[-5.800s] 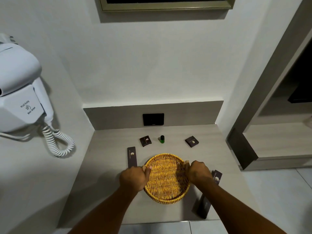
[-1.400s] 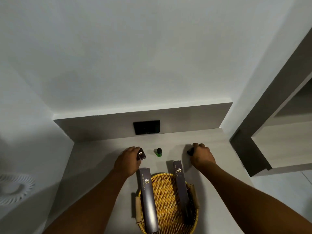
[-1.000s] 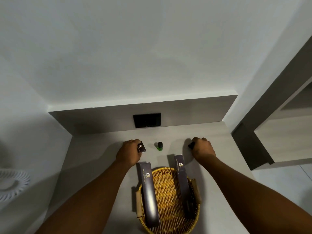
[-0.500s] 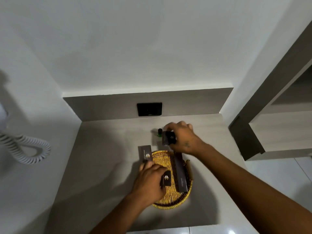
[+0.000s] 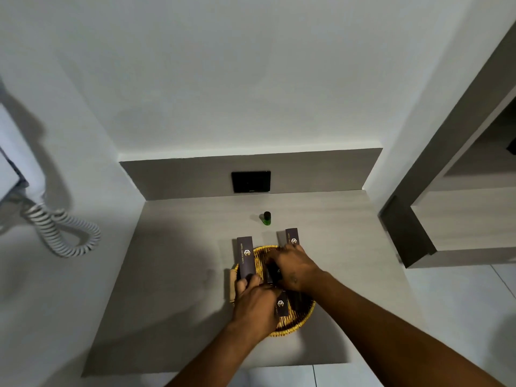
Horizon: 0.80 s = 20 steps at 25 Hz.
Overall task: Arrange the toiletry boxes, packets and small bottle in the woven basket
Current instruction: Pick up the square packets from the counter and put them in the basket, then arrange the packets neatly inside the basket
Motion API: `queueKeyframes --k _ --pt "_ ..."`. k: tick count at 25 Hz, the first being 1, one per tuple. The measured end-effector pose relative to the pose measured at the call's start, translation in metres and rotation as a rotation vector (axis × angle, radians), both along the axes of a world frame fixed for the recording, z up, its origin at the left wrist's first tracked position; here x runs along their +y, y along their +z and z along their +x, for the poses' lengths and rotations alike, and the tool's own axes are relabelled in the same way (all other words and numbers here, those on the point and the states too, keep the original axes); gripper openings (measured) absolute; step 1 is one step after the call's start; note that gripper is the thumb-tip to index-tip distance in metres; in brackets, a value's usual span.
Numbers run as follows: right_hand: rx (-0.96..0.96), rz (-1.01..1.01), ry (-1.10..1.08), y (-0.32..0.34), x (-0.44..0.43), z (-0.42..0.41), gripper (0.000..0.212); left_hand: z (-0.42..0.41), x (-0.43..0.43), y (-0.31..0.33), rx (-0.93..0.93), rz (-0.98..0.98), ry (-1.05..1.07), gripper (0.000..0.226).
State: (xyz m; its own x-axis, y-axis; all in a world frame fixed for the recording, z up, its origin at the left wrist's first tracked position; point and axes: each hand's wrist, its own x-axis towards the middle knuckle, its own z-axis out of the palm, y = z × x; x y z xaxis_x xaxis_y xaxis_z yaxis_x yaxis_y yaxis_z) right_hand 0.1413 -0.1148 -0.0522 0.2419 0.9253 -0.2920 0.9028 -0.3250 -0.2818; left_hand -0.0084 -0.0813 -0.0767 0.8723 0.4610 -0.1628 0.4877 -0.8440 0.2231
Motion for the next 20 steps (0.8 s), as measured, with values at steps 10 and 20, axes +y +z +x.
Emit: queueKeyframes --k 10,20 --pt "-0.035 -0.013 0.09 -0.006 0.008 -0.009 0.03 -0.008 -0.002 -0.008 -0.025 -0.002 -0.031 0.037" --pt "0.008 0.018 0.098 -0.003 0.011 0.0 0.047 -0.009 0.0 -0.004 -0.035 -0.007 -0.096 0.048"
